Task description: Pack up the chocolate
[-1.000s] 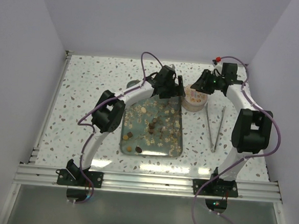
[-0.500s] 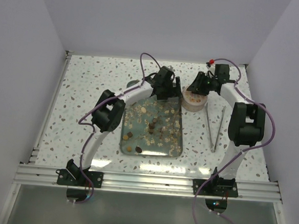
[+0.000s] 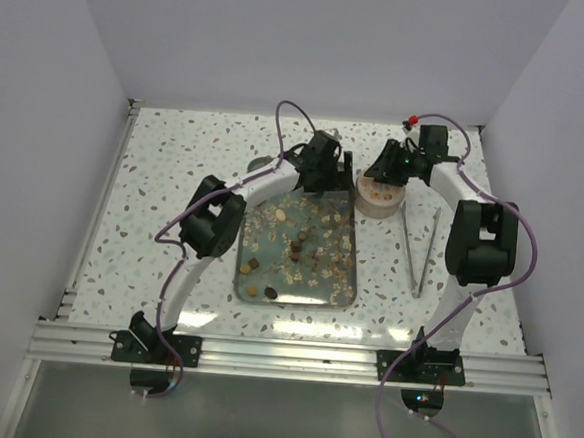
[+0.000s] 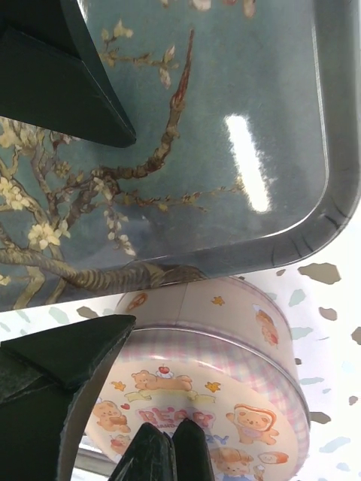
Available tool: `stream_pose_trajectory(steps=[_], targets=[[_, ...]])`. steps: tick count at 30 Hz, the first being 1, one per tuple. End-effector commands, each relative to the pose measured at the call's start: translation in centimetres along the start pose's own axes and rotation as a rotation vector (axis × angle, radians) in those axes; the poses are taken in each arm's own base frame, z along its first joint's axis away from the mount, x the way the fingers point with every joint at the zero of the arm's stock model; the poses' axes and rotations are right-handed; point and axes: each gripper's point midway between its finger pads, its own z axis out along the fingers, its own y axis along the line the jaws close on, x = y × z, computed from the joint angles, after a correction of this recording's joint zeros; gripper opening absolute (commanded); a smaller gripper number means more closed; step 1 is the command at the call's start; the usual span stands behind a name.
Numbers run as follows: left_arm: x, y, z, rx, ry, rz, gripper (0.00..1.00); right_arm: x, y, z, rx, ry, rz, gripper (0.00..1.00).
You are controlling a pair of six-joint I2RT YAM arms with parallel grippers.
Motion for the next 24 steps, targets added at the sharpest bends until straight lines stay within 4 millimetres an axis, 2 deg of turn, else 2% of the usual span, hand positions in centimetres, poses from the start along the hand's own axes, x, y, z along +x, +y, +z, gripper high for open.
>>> stream_pose_trajectory(steps=[1,4,6,7,8,10,11,12,13,14,15,16,17,18,19,20,21,22,23,24], targets=[[-6.2,-2.9,-4.5,0.051,-0.195,0.073,1.00,-4.1,3.4,-2.6,-0.047,-0.126,-0.069,0.46],[-9.3,-4.0,-7.4,0.062,-0.293,0.103,1.00,-5.6,4.8,-4.4,-0.059,-0.175,-0.094,0.46],[-11.3,-4.7,-10.1,0.067,-0.365,0.136,1.00,-6.5,6.0,-5.9,-0.064,-0.212,-0.112,0.48],[-12.3,-4.9,-11.2,0.067,-0.401,0.166,1.00,-6.9,6.4,-6.6,-0.064,-0.227,-0.125,0.56],[-13.3,-5.4,-13.3,0.069,-0.443,0.179,1.00,-7.3,7.0,-7.7,-0.059,-0.247,-0.138,0.58],[-14.5,-5.6,-15.5,0.065,-0.491,0.210,1.00,-7.7,7.5,-9.0,-0.049,-0.266,-0.165,0.60],[-15.1,-5.6,-17.6,0.065,-0.520,0.230,1.00,-7.5,7.6,-9.5,-0.039,-0.259,-0.167,0.61],[-15.7,-4.9,-18.7,0.051,-0.542,0.227,1.00,-7.8,7.8,-10.6,-0.021,-0.284,-0.180,0.61],[-16.0,-4.3,-19.6,0.041,-0.554,0.223,1.00,-7.7,7.7,-11.0,-0.002,-0.282,-0.196,0.62],[-15.4,-2.7,-19.6,0.011,-0.538,0.215,1.00,-7.0,7.2,-11.5,0.031,-0.265,-0.191,0.62],[-16.7,-1.4,-22.2,-0.005,-0.583,0.190,1.00,-6.5,6.7,-11.8,0.055,-0.254,-0.191,0.63],[-16.6,-0.1,-22.9,-0.027,-0.586,0.177,1.00,-6.4,6.5,-12.8,0.089,-0.271,-0.215,0.63],[-15.7,1.9,-24.1,-0.061,-0.580,0.159,1.00,-5.7,5.9,-13.1,0.119,-0.261,-0.212,0.64],[-16.3,4.7,-25.2,-0.116,-0.598,0.128,1.00,-4.2,4.7,-12.8,0.150,-0.233,-0.200,0.64],[-15.8,6.4,-25.9,-0.154,-0.593,0.115,1.00,-4.1,4.2,-13.9,0.189,-0.257,-0.211,0.65],[-14.6,8.3,-27.3,-0.194,-0.593,0.115,1.00,-3.3,3.4,-14.2,0.219,-0.246,-0.204,0.65],[-14.7,10.5,-28.5,-0.254,-0.609,0.099,1.00,-2.1,2.2,-14.3,0.260,-0.228,-0.191,0.65],[-14.0,11.8,-29.3,-0.295,-0.596,0.100,1.00,-1.8,1.5,-14.8,0.293,-0.231,-0.187,0.65],[-13.2,12.9,-30.7,-0.327,-0.600,0.107,1.00,-1.7,0.9,-16.1,0.345,-0.258,-0.184,0.65],[-13.1,14.1,-31.7,-0.370,-0.607,0.102,1.00,-1.0,0.1,-16.4,0.375,-0.254,-0.175,0.66]])
